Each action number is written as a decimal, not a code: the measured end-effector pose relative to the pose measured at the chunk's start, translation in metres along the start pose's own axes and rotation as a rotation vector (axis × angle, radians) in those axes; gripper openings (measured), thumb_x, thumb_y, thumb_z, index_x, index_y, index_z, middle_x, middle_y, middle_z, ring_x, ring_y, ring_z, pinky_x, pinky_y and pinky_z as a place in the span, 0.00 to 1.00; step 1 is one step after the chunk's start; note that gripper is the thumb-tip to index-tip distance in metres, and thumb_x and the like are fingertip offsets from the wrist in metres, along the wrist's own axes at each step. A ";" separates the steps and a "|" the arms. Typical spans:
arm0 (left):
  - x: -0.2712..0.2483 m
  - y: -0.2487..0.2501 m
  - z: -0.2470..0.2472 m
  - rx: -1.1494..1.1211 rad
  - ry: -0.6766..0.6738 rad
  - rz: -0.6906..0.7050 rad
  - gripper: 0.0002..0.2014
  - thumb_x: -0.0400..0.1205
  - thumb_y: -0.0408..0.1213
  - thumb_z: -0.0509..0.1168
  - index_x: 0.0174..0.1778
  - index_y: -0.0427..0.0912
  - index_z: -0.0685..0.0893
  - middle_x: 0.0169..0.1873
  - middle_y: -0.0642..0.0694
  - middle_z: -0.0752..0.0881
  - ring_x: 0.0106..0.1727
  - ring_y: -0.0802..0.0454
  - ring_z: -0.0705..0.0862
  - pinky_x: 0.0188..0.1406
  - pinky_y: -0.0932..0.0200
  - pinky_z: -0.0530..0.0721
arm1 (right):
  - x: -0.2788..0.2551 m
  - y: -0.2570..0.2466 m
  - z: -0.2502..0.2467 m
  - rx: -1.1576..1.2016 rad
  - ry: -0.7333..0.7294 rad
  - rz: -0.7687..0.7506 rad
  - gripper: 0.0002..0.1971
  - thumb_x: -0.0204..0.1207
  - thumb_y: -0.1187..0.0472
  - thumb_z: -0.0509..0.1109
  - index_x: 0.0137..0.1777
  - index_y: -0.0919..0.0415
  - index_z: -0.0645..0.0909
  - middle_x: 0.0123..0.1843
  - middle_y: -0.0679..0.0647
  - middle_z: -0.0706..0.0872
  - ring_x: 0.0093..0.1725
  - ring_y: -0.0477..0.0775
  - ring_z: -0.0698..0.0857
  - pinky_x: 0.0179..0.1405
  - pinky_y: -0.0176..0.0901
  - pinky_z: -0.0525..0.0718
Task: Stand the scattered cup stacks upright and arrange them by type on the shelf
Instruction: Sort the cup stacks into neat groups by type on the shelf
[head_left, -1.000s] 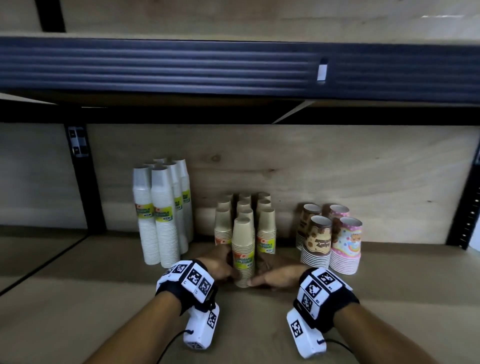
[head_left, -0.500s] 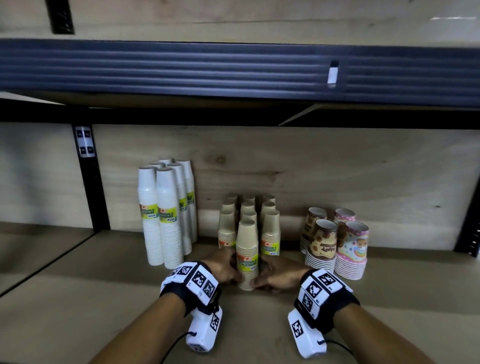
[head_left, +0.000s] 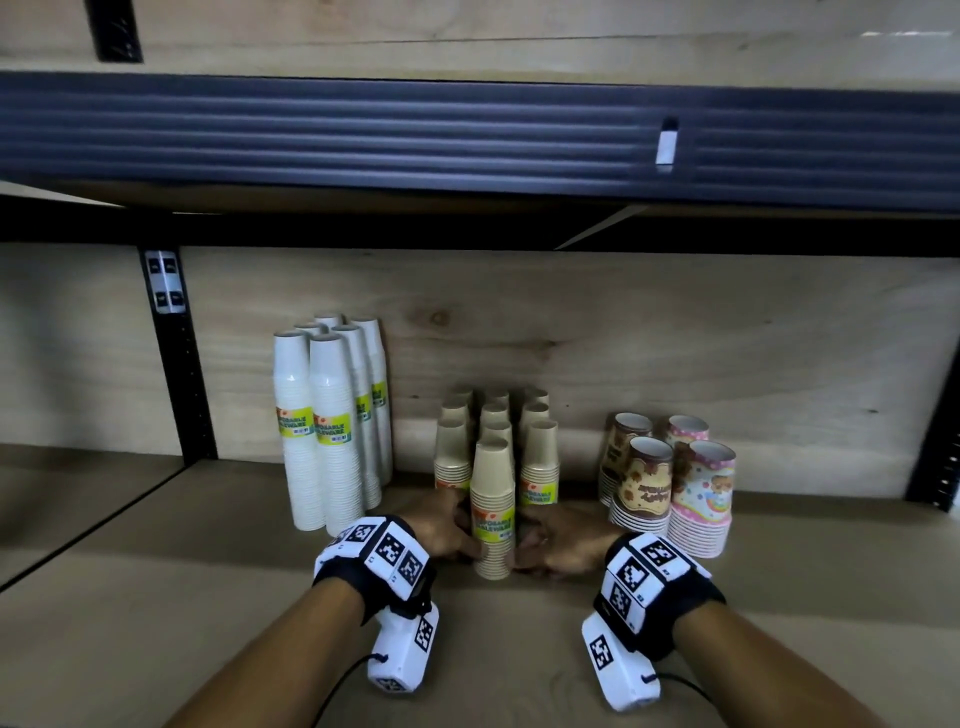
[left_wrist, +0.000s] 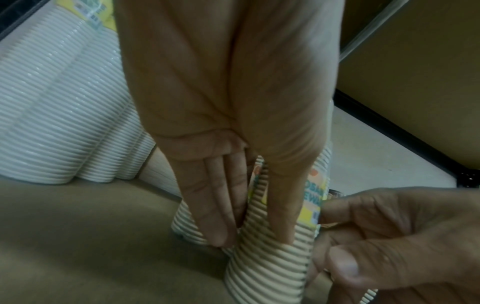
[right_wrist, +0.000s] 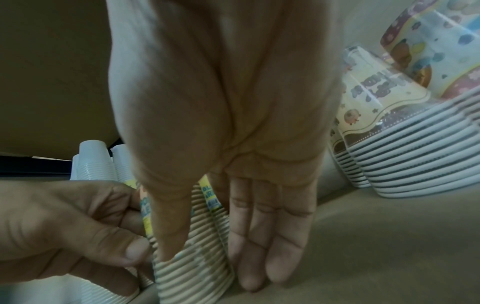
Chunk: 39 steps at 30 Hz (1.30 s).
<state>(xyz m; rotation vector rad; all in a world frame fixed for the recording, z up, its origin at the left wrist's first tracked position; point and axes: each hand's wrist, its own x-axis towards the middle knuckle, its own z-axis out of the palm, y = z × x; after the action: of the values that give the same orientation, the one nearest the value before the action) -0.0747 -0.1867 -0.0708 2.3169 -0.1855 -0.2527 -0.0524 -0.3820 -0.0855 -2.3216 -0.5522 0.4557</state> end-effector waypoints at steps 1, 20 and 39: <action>0.001 -0.001 0.000 -0.025 0.002 -0.001 0.28 0.73 0.26 0.75 0.70 0.37 0.76 0.59 0.40 0.86 0.56 0.47 0.86 0.49 0.59 0.89 | 0.000 0.000 -0.001 -0.012 0.013 0.005 0.23 0.74 0.55 0.76 0.68 0.54 0.77 0.46 0.56 0.89 0.40 0.49 0.85 0.42 0.47 0.87; 0.000 0.002 0.000 0.145 0.065 0.016 0.31 0.73 0.36 0.77 0.72 0.46 0.76 0.65 0.49 0.84 0.65 0.53 0.82 0.55 0.66 0.75 | 0.008 0.000 0.003 0.025 0.037 0.054 0.22 0.77 0.52 0.72 0.70 0.51 0.74 0.41 0.52 0.87 0.38 0.46 0.85 0.35 0.37 0.85; -0.008 0.009 0.004 0.233 0.110 0.036 0.27 0.78 0.42 0.72 0.73 0.45 0.74 0.68 0.50 0.81 0.68 0.55 0.79 0.49 0.74 0.69 | 0.011 0.000 0.010 0.020 0.084 0.078 0.23 0.80 0.55 0.69 0.74 0.56 0.72 0.47 0.53 0.86 0.33 0.43 0.83 0.28 0.33 0.83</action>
<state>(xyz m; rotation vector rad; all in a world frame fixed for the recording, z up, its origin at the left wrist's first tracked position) -0.0844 -0.1940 -0.0655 2.5480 -0.2106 -0.0878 -0.0482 -0.3709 -0.0945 -2.3376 -0.4159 0.3963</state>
